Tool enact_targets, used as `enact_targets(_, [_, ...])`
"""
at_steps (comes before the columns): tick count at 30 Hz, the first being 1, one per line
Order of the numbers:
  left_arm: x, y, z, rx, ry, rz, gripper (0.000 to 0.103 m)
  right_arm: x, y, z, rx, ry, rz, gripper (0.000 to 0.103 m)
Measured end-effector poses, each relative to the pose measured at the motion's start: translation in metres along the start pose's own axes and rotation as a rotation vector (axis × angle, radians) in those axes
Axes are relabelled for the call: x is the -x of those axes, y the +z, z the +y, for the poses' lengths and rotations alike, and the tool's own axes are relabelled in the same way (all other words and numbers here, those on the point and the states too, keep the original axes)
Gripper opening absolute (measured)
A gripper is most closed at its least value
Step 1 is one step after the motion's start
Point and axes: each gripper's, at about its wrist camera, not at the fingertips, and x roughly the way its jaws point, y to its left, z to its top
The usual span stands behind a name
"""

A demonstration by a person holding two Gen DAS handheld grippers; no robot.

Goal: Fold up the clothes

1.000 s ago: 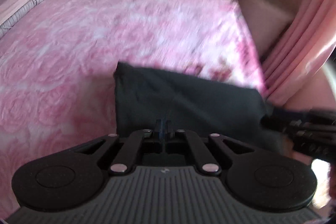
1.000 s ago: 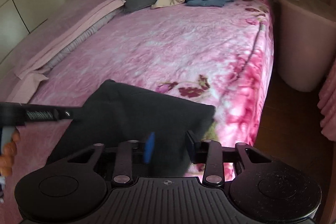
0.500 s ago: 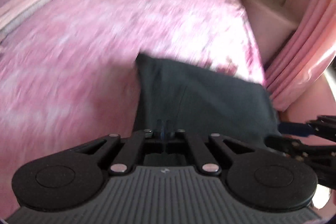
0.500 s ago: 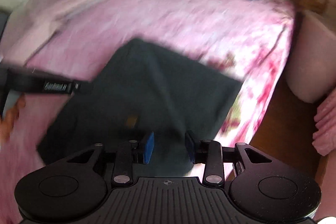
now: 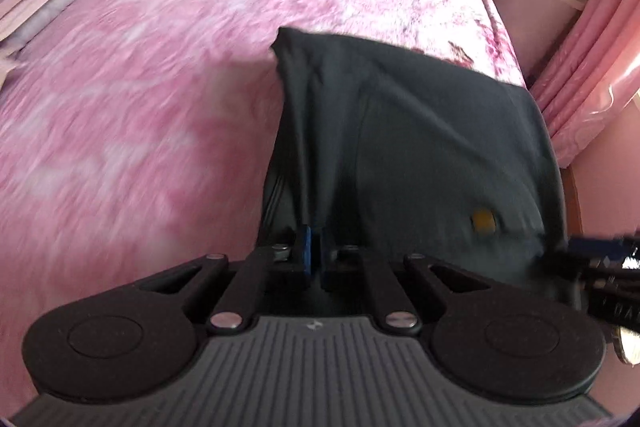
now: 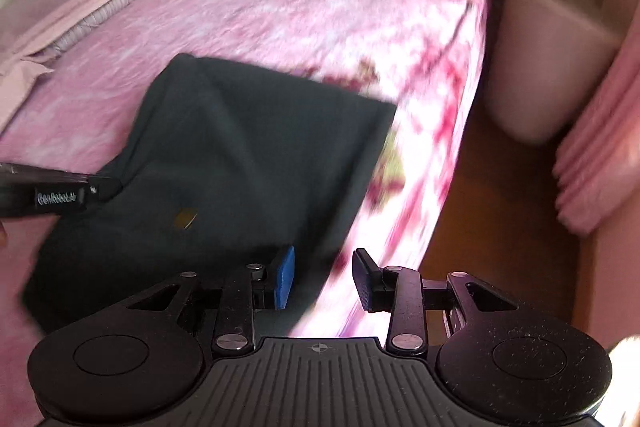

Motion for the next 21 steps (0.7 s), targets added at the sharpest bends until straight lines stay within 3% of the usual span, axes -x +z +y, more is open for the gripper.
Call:
enact_targets(7, [0.049,-0.024,-0.013,0.055,0.088,0.052,0.003,0.035,-0.016,0.001,-0.058,0.107,0.069,0.037])
enact_targets(12, [0.099,-0.034,-0.037,0.101,0.157,0.115,0.009,0.063,-0.022,-0.021,-0.182,0.227,0.194,0.038])
enact_targets(16, [0.153,-0.048,-0.062,0.08,0.157,0.102,0.025,0.108,-0.033,-0.027,-0.19,0.216,0.16,0.063])
enact_targets(21, [0.215,-0.062,-0.082,0.055,0.162,0.049,0.027,0.168,-0.04,-0.015,-0.124,0.197,0.09,0.063])
